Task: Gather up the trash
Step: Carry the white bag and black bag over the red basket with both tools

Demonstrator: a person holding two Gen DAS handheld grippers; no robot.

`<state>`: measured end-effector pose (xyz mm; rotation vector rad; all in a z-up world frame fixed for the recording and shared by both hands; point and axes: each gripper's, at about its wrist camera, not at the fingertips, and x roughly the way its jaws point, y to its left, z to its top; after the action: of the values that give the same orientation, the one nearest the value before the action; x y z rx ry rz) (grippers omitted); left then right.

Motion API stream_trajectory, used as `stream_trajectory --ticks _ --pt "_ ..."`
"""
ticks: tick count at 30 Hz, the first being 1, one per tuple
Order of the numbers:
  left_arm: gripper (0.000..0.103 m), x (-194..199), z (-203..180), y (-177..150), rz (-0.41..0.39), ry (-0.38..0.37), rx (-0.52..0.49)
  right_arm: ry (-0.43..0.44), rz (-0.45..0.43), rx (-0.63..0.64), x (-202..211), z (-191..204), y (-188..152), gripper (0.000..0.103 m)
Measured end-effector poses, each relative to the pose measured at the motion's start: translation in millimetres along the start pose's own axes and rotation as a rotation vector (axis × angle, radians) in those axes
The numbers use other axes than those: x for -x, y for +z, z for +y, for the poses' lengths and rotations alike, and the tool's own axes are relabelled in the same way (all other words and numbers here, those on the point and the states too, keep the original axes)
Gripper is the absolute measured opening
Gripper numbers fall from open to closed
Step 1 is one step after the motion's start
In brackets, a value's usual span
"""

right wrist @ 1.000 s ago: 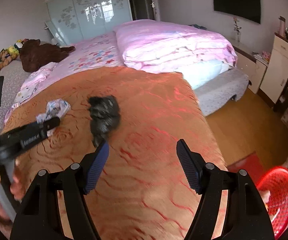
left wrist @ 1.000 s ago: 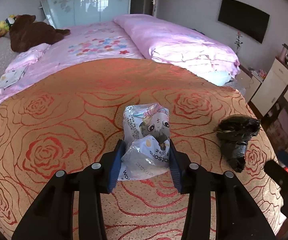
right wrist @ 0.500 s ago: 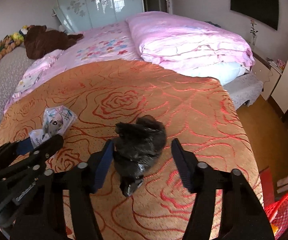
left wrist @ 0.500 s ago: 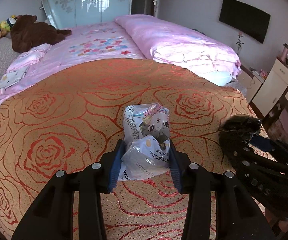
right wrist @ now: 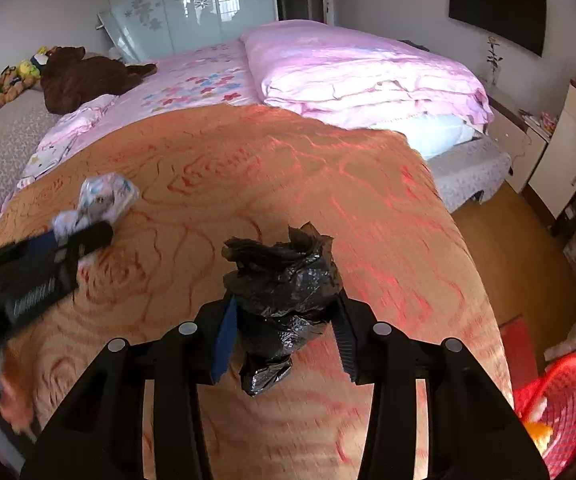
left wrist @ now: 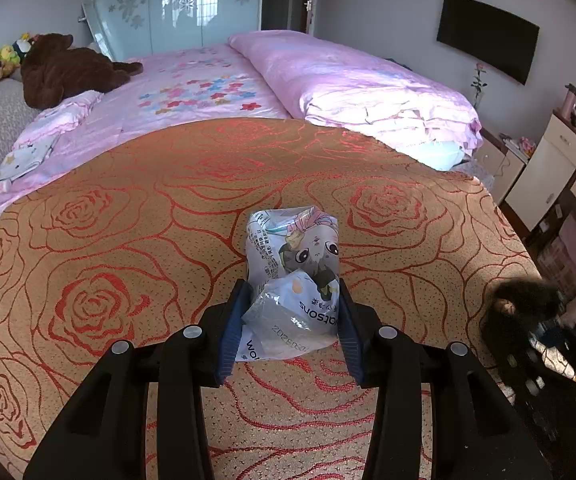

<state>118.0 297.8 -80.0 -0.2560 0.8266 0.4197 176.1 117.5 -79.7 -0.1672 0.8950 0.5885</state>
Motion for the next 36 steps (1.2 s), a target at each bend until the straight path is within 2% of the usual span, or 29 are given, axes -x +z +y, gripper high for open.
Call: stream_trajectory --ticks 11,17,30,36 --pt "0.041 4.8 -5.4 -1.6 -0.020 0.008 -0.007 0.002 0.015 -0.034 49.0 -23.7 -56.9 0.041" --pt "0.041 20.6 -18.5 -9.3 -0.033 -0.007 -0.038 0.009 0.024 -0.046 55.1 -28.5 -65.2 0.041" --pt "0.041 72.9 -34.6 -64.7 -0.021 -0.030 -0.058 0.011 0.006 -0.047 60.8 -28.4 -72.5 0.041" --pt "0.041 80.8 -46.7 -75.5 -0.023 -0.039 -0.074 0.028 0.004 -0.065 65.0 -30.6 -73.8 0.041"
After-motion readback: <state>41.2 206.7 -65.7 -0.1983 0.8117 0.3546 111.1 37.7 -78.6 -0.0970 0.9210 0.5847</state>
